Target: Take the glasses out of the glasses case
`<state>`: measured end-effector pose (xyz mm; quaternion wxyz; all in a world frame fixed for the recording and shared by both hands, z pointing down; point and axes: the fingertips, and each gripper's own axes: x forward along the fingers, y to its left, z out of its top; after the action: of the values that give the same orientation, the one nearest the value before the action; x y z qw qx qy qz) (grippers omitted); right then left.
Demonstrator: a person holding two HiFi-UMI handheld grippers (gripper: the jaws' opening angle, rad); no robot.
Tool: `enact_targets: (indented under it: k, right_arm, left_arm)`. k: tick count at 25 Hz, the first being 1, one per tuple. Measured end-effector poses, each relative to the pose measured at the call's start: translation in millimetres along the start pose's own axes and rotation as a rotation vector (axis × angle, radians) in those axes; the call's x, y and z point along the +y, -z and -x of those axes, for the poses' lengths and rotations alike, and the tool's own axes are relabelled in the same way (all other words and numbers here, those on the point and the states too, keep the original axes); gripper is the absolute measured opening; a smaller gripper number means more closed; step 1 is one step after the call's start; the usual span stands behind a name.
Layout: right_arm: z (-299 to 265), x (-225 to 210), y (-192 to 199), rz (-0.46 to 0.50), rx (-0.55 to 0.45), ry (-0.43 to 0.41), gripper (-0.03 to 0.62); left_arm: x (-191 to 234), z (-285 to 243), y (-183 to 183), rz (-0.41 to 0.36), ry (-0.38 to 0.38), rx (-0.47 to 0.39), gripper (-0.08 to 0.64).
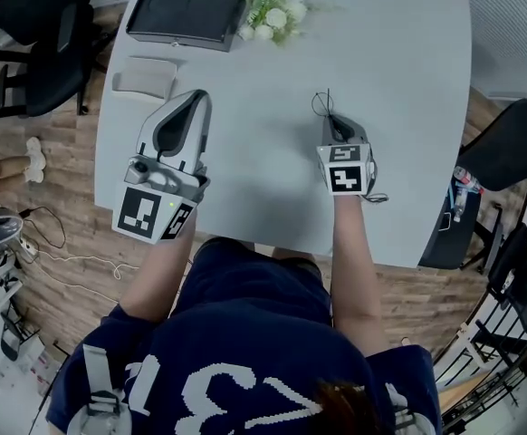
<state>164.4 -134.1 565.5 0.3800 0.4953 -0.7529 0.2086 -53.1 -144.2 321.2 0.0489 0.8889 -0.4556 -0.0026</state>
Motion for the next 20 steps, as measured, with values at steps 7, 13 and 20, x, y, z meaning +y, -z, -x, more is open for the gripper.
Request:
enact_targets:
  k: [7,13,20]
  right_arm:
    - [1.0,4.9,-2.4,0.022,0.01,-0.024,0.079]
    - [46.6,-17.8,-59.0,-0.035,-0.191,0.004,0.041]
    - [144.7,-48.8,-154.4,-0.104,-0.541,0.036,0.025]
  left_arm:
    - [-1.9,-0.8,-0.6,-0.001,0.003,-0.003,0.014]
    - [-8.6,-2.9,-20.8,-0.015,0.009,-0.049,0.014]
    - [-10.8,-5.6,-59.1,-0.055,0.001,-0.121,0.014]
